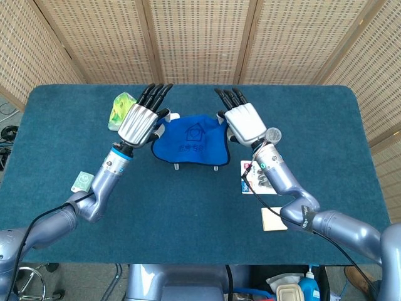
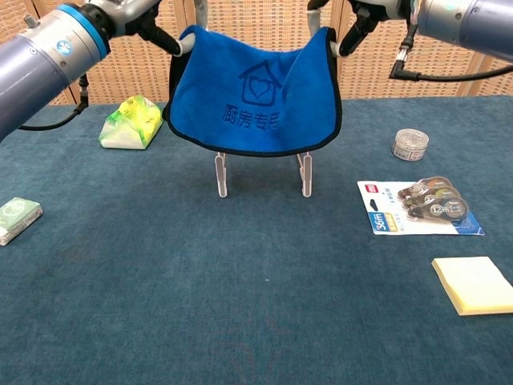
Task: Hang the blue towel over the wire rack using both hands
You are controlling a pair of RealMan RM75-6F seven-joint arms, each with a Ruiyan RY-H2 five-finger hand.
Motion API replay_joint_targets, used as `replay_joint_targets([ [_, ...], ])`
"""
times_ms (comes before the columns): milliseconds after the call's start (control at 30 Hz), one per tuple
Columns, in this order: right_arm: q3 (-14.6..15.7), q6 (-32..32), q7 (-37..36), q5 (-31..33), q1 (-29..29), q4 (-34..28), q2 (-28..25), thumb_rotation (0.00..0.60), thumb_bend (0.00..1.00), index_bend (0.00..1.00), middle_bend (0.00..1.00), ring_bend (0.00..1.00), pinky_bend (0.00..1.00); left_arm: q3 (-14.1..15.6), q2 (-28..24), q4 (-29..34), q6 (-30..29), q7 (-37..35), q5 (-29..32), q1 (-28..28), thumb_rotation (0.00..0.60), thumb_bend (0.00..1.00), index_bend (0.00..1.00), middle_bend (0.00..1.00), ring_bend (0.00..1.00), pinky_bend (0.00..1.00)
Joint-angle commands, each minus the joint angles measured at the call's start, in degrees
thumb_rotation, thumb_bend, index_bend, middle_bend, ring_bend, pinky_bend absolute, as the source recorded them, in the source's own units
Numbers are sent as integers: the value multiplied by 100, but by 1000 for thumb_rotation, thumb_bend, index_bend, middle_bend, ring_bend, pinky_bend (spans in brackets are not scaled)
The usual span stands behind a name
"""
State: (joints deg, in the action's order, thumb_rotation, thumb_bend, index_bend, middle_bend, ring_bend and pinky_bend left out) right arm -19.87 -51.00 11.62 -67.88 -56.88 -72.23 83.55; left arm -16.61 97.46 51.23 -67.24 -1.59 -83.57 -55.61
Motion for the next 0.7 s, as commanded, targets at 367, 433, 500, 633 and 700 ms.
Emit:
replay_joint_targets([
  [367, 291, 96, -387, -187, -36, 663, 492, 600, 535, 630, 1, 0, 0, 300, 646, -1025, 179, -674, 64, 56, 600, 445, 754, 0, 0, 46],
  [433, 309, 106, -408, -201, -43, 720, 531, 600, 535, 630, 1, 0, 0, 322, 701, -1130, 205, -740, 74, 63, 600, 444, 754, 0, 0, 46],
  [500, 321, 108, -426, -210, -45, 777, 567, 600, 536, 630, 1, 0, 0, 353, 753, -1231, 223, -801, 76, 78, 600, 444, 754, 0, 0, 46],
  [633, 349, 92, -482, -263, -43, 818, 604, 600, 536, 630, 1, 0, 0, 405, 839, -1408, 193, -924, 58, 107, 600, 444, 753, 0, 0, 46],
  [700, 362, 76, -491, -293, -50, 831, 640, 600, 536, 630, 1, 0, 0, 426, 877, -1527, 200, -986, 66, 127, 600, 445, 753, 0, 0, 46],
])
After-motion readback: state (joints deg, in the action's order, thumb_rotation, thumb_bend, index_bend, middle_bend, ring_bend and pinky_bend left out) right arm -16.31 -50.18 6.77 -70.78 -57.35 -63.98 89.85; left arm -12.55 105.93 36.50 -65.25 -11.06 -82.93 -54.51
